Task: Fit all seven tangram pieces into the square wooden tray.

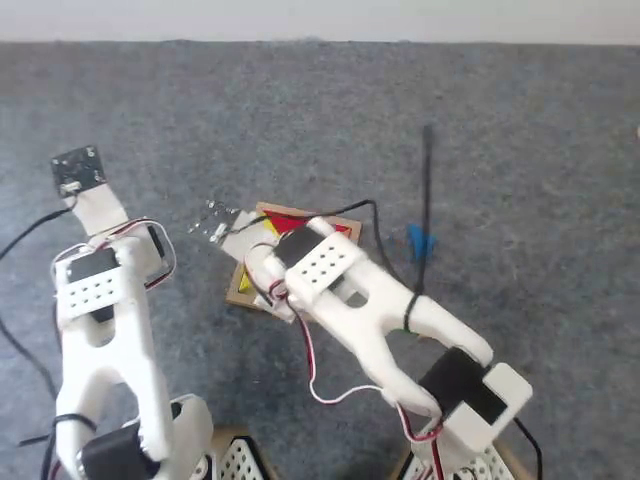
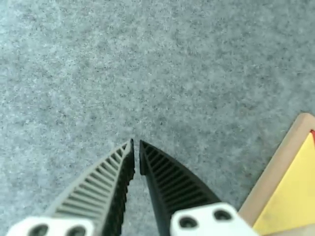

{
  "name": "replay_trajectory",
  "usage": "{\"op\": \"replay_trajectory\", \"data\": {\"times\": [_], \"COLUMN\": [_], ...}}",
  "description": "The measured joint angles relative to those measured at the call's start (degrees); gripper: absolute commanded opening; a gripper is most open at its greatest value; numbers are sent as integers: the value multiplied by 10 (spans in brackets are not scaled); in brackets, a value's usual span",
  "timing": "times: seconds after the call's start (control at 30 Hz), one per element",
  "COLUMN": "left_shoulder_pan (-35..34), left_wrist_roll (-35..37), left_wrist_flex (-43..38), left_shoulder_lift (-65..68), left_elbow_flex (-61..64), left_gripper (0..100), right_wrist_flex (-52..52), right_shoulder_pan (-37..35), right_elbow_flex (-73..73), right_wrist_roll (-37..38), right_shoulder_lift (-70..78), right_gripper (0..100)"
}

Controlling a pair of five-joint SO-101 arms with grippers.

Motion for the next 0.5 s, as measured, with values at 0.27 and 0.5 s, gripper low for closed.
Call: {"op": "replay_trajectory", "data": {"times": [0.27,0.5], "left_shoulder_pan": [0,-1], "left_wrist_roll": [-1,-1], "left_wrist_flex": [-5,-5], "left_shoulder_lift": [0,0], "left_elbow_flex": [6,6], "left_gripper": [24,24], "right_wrist_flex": [4,37], "right_shoulder_pan": [34,69], "right_elbow_flex": [2,2], "right_wrist_roll": [-2,-2], "right_shoulder_lift": [32,35], "right_gripper": [8,8]}}
